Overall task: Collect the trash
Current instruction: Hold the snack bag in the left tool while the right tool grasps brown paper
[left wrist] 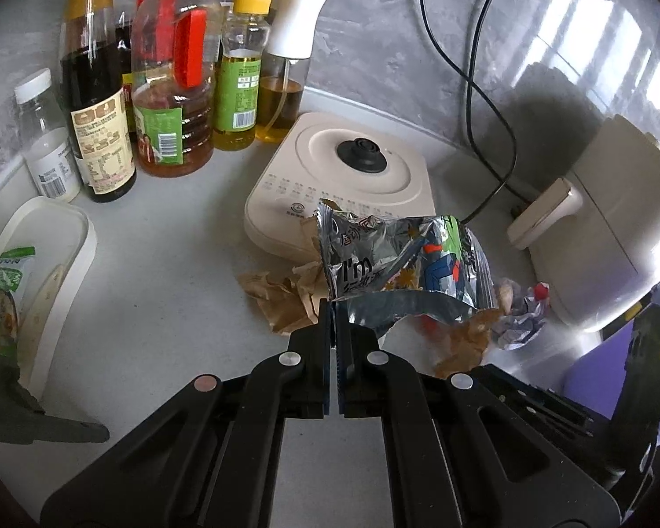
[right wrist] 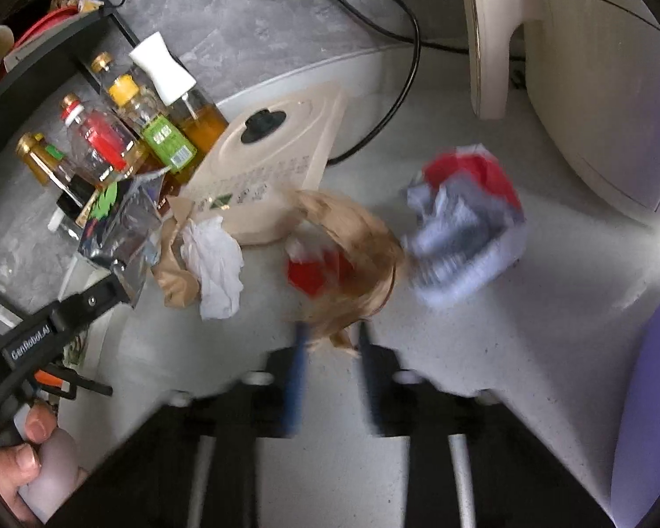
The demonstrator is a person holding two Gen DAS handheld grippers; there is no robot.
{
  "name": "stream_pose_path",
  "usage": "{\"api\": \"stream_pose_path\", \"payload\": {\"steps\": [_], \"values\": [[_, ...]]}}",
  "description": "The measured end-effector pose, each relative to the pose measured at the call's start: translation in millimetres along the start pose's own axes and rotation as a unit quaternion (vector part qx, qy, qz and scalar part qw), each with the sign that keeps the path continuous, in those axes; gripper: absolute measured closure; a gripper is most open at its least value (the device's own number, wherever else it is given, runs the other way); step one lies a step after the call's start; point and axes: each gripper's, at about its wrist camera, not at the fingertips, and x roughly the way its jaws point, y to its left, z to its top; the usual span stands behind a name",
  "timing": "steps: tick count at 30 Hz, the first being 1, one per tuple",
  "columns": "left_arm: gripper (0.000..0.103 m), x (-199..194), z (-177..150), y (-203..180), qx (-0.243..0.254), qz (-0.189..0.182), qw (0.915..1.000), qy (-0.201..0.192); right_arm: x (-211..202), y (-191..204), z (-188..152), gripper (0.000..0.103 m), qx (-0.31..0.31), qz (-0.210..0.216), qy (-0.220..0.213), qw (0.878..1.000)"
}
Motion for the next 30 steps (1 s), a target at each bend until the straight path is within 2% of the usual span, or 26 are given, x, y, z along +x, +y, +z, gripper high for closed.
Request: {"api": "stream_pose_path", "payload": {"steps": [1, 3, 12, 23, 26, 28, 29, 30], "values": [[0.1, 0.5, -0.1, -0.5, 0.0, 0.0, 1.0, 0.0, -1.4, -0.3, -1.5, 0.098, 0.0, 0.0, -0.001, 1.0], [0.1, -0.4, -0.5, -1.8, -0.001, -0.001, 1.0, -0.002, -4.6, -1.0, -5.0, 0.102, -0.003, 0.0, -0.001, 1.0], [0.1, -9.7, -3.7, -6.2, 0.003, -0.005, 0.9999, -0.011, -28.8, -4.5, -11.7, 0.102, -0.007, 0.01, -0.017, 1.0], [0.1, -29.5, -0.6, -16.9, 0.011, -0.013, 0.9994, -0.029, -72.6, 6.8, -14.1, 0.102, -0.039, 0.014, -0.064, 0.997], [0.1, -34.0, -0.5, -19.4, 0.011, -0.017, 0.9993, -0.033, -76.5, 5.5, -12.6, 0.101, -0.035, 0.009, -0.061, 0.997], [0.1, -36.5, -1.6, -19.3, 0.012, -0.017, 0.9992, -0.035, -71.3, 0.0, -11.1, 0.094, -0.017, 0.007, -0.043, 0.999], [0.1, -38.0, -3.0, -18.3, 0.012, -0.015, 0.9992, -0.036, -67.0, -3.8, -9.8, 0.084, -0.006, 0.003, -0.031, 0.999], [0.1, -38.1, -4.0, -17.2, 0.011, -0.014, 0.9992, -0.036, -64.8, -5.3, -9.8, 0.047, -0.001, -0.001, -0.03, 1.0]]}}
